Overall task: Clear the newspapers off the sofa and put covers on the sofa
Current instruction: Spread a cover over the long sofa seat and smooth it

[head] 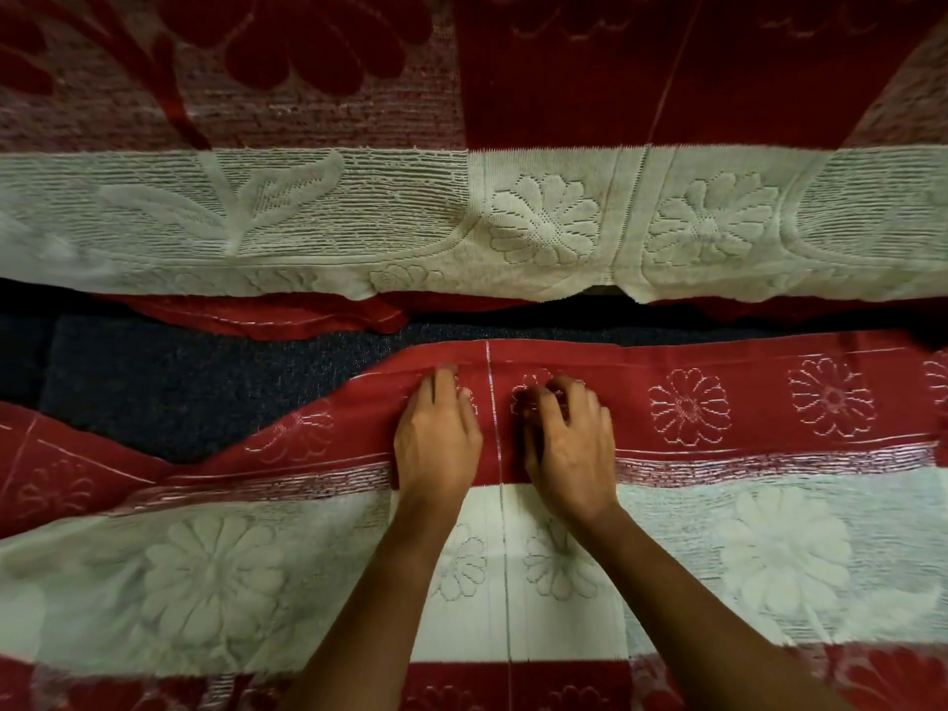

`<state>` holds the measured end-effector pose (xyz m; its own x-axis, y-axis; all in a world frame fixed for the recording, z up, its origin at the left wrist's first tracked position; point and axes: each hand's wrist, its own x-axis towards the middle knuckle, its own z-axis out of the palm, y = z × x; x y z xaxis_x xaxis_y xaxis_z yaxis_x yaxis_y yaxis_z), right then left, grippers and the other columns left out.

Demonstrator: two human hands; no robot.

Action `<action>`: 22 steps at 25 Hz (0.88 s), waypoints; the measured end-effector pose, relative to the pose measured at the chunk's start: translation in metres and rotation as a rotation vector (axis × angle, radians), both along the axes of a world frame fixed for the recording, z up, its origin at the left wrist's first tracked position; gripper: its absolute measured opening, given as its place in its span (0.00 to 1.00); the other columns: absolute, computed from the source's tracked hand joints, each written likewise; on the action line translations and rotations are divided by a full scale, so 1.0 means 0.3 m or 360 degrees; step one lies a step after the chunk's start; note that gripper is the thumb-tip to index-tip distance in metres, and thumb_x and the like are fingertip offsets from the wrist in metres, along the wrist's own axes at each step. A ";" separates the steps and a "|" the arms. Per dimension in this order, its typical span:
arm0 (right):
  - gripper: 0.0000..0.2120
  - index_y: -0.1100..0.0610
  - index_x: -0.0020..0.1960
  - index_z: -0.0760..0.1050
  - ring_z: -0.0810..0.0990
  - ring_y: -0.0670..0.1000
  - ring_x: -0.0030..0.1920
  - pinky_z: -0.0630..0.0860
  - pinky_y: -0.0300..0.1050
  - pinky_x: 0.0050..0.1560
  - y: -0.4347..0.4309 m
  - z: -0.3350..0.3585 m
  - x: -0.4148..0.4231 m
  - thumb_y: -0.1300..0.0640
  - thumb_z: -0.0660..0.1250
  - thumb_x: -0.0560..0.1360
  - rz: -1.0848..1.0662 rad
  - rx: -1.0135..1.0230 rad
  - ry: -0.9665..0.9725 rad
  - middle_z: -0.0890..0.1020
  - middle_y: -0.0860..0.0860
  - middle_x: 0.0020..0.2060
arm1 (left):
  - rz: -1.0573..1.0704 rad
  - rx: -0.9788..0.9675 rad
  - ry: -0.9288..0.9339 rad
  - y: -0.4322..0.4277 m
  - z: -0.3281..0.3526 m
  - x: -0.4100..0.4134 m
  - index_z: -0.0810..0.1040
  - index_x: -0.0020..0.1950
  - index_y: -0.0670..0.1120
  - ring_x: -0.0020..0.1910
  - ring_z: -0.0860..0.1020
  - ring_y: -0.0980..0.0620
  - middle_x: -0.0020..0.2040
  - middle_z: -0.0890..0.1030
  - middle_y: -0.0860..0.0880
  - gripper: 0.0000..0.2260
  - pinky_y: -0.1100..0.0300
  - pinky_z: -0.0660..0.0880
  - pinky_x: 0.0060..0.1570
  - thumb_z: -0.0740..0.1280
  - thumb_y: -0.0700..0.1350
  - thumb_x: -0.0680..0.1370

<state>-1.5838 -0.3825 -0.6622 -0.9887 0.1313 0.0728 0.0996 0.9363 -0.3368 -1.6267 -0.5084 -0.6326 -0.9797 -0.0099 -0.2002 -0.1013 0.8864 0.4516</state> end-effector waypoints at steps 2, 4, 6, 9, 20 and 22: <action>0.20 0.61 0.66 0.69 0.72 0.60 0.61 0.73 0.58 0.59 0.001 -0.009 -0.007 0.57 0.61 0.74 -0.0056 -0.0006 -0.0034 0.73 0.62 0.63 | -0.0062 -0.0097 -0.0041 -0.005 -0.052 0.038 0.65 0.71 0.40 0.72 0.63 0.44 0.72 0.65 0.41 0.22 0.52 0.59 0.71 0.52 0.50 0.81; 0.26 0.56 0.74 0.56 0.57 0.59 0.73 0.54 0.59 0.72 0.011 -0.033 -0.011 0.49 0.53 0.79 -0.0069 0.0033 -0.0205 0.60 0.60 0.73 | -0.0137 -0.0256 -0.0044 -0.014 -0.103 0.065 0.59 0.74 0.41 0.75 0.52 0.44 0.76 0.56 0.41 0.27 0.50 0.46 0.74 0.48 0.56 0.80; 0.27 0.50 0.76 0.46 0.46 0.57 0.76 0.41 0.59 0.73 0.019 -0.062 -0.005 0.44 0.46 0.80 -0.0084 0.0060 -0.0349 0.49 0.55 0.76 | -0.0191 -0.0359 -0.0012 -0.018 -0.144 0.081 0.55 0.75 0.43 0.75 0.51 0.44 0.76 0.54 0.41 0.29 0.49 0.43 0.72 0.46 0.59 0.80; 0.27 0.48 0.77 0.45 0.43 0.55 0.76 0.39 0.60 0.73 0.015 -0.083 0.005 0.43 0.43 0.80 -0.0114 0.0087 -0.0422 0.47 0.52 0.77 | -0.0213 -0.0455 0.0018 -0.020 -0.172 0.085 0.52 0.76 0.45 0.75 0.51 0.44 0.76 0.54 0.42 0.29 0.47 0.43 0.72 0.42 0.60 0.80; 0.26 0.51 0.76 0.49 0.47 0.53 0.76 0.41 0.61 0.72 0.048 -0.140 -0.140 0.47 0.46 0.80 -0.0113 0.0134 -0.0311 0.52 0.52 0.76 | -0.0236 -0.0464 0.0132 0.002 -0.233 -0.046 0.50 0.76 0.47 0.76 0.48 0.46 0.77 0.51 0.44 0.28 0.47 0.41 0.72 0.46 0.58 0.79; 0.26 0.50 0.76 0.49 0.47 0.53 0.76 0.40 0.60 0.72 0.053 -0.130 -0.135 0.46 0.46 0.80 -0.0120 0.0123 -0.0297 0.52 0.52 0.76 | -0.0258 -0.0440 0.0147 0.002 -0.227 -0.049 0.51 0.77 0.47 0.76 0.48 0.46 0.77 0.51 0.44 0.29 0.46 0.42 0.72 0.47 0.59 0.79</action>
<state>-1.6244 -0.3667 -0.7013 -0.9736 0.2065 -0.0976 0.2241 0.9461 -0.2337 -1.6413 -0.5078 -0.7009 -0.9869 0.1060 -0.1219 0.0812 0.9779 0.1926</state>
